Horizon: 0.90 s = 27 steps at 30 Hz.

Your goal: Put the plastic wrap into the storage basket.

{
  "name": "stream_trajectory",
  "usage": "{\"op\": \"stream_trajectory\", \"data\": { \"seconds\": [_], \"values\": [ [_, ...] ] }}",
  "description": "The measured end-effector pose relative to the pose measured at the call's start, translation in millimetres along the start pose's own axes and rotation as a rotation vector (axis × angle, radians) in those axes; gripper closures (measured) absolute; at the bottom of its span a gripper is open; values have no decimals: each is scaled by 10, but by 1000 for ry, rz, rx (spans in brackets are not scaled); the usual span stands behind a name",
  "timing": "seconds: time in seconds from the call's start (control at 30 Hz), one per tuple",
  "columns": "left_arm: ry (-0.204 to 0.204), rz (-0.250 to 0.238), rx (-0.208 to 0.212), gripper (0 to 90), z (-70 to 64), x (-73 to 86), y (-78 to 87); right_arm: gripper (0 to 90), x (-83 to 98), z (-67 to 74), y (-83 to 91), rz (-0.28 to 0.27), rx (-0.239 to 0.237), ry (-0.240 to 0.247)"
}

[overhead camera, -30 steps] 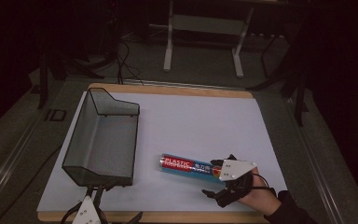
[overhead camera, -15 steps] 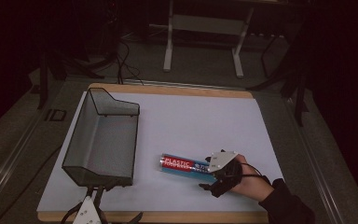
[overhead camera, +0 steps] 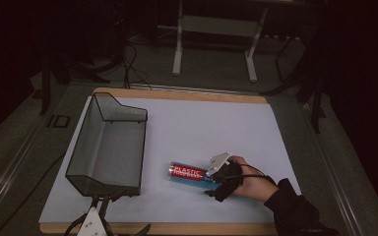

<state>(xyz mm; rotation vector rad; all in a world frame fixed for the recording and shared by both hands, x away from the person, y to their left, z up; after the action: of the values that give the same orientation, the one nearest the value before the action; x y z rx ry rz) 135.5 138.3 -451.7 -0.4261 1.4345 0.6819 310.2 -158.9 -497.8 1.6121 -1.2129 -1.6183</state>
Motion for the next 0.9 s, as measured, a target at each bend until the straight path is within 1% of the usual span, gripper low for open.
{"op": "stream_trajectory", "data": {
  "seconds": [0.03, 0.07, 0.13, 0.17, 0.27, 0.37, 0.4, 0.43, 0.47, 0.5, 0.53, 0.57, 0.63, 0.67, 0.73, 0.77, 0.8, 0.83, 0.87, 0.9],
  "values": [
    [-1, 0, 0, 15, 0, 0, 2, 134, -12, -24, -48, 17, -2, -3],
    [-1, 0, 1, 15, -1, -1, 3, 134, -15, -36, -64, 29, 6, -2],
    [-3, 0, 0, 15, -2, 0, 2, 134, -21, -67, -95, 53, -8, -4],
    [-4, 0, -2, 15, -4, 0, 1, 134, -25, -78, -111, 66, -5, -10],
    [-6, 3, -1, 15, -4, 1, -1, 140, -35, -101, -173, 112, -26, -12],
    [-7, 2, -1, 15, -6, 1, 0, 148, -56, -98, -234, 157, -42, -1],
    [-6, 0, -2, 15, -6, 0, 1, 149, -67, -98, -252, 170, -36, 4],
    [-7, 1, -3, 15, -6, 0, 2, 149, -76, -102, -272, 182, -45, 8],
    [-8, 1, -5, 15, -8, 0, 2, 149, -86, -105, -290, 201, -43, 10],
    [-11, 4, -4, 15, -10, 1, 2, 168, -95, -108, -306, 215, -51, 10],
    [-11, 4, -2, 15, -11, 1, 2, 168, -103, -114, -321, 229, -57, 12],
    [-12, 2, -4, 15, -12, 0, 4, 168, -111, -122, -338, 239, -51, 19],
    [-11, -1, -7, 15, -10, -2, 8, 169, -129, -137, -358, 267, -58, 21],
    [-10, -1, -5, 15, -8, -2, 10, 170, -139, -142, -368, 278, -51, 26],
    [-11, -1, -6, 15, -7, -2, 11, 175, -154, -144, -389, 307, -62, 27],
    [-10, 0, -5, 15, -7, -2, 10, 182, -161, -150, -404, 317, -61, 34],
    [-11, 0, -4, 15, -8, -1, 10, 198, -165, -148, -416, 334, -75, 33],
    [-12, 0, -4, 15, -10, -1, 9, 207, -171, -152, -430, 343, -68, 34],
    [-12, 0, -4, 15, -11, -1, 9, 226, -174, -154, -443, 356, -74, 36],
    [-11, 0, -2, 15, -13, -1, 7, 225, -176, -154, -459, 364, -73, 46]
  ]
}}
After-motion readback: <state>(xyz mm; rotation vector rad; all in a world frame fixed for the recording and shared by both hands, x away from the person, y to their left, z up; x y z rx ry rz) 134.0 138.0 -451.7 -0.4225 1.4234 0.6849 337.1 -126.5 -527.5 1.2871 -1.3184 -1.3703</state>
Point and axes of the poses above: each handheld gripper's, and its own axes: y roughly backward along the jaws, x roughly out of its underside, z roughly to its left, the point moved 3 cm from there along -y, roughly forward along the jaws, and after that the axes turned 1 degree about x, right-handed, at the moved point
